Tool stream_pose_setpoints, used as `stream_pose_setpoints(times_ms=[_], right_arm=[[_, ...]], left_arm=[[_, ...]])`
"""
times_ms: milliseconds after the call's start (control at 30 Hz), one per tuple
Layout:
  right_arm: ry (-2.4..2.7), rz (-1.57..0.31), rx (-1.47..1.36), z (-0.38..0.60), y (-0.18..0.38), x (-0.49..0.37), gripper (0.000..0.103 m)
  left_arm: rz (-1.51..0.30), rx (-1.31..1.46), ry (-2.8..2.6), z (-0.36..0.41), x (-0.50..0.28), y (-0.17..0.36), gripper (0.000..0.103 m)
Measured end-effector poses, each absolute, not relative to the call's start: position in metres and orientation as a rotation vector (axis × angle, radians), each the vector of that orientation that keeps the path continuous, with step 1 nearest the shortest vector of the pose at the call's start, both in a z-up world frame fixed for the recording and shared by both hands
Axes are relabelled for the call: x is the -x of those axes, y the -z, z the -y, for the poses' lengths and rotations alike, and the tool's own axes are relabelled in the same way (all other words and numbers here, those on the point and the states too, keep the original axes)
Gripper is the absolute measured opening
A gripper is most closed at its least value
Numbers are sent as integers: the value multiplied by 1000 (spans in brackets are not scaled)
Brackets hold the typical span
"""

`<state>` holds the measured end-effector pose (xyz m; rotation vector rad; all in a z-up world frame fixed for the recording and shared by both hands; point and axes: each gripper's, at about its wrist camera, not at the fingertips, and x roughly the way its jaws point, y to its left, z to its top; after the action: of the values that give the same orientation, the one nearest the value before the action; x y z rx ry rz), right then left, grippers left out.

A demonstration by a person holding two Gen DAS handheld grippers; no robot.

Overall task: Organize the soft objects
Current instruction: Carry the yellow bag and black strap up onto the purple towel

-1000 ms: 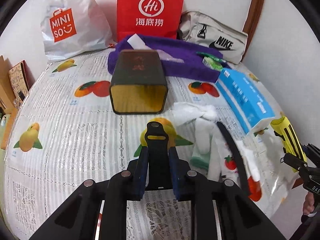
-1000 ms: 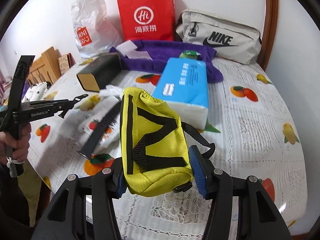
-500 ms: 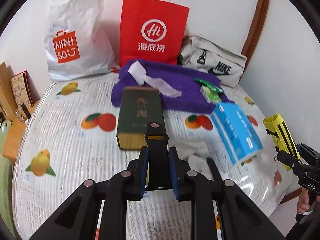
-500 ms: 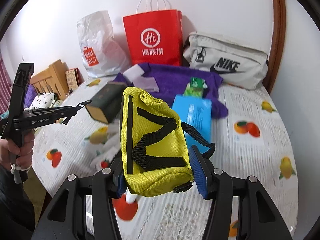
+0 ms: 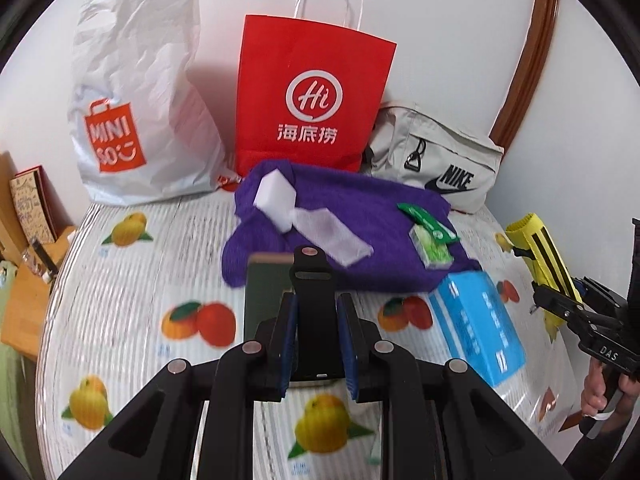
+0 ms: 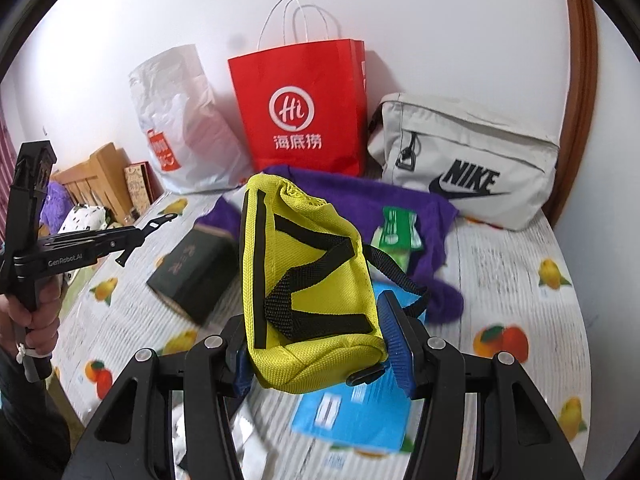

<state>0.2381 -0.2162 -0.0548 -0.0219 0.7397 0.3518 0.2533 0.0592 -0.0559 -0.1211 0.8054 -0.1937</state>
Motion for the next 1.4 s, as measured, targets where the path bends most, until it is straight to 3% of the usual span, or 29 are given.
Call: stream_pose_setpoints(times_ms=[400,767,1100,1400], right_arm=[[-346,-760,22,212,58,-328,54],[-351,-870,22,202,93,-407,54],[-352,-1014,65,190,140,-438,54],[-340,-1034,67,190,152,-451,57]], left_arm=[[-830,132,258,-52,-337,56,20],[-896,107,279,-41,-409,85,20],[-982,106,278,-41,-435,121,20],[-1030,132,273,-42,-445,139,20]])
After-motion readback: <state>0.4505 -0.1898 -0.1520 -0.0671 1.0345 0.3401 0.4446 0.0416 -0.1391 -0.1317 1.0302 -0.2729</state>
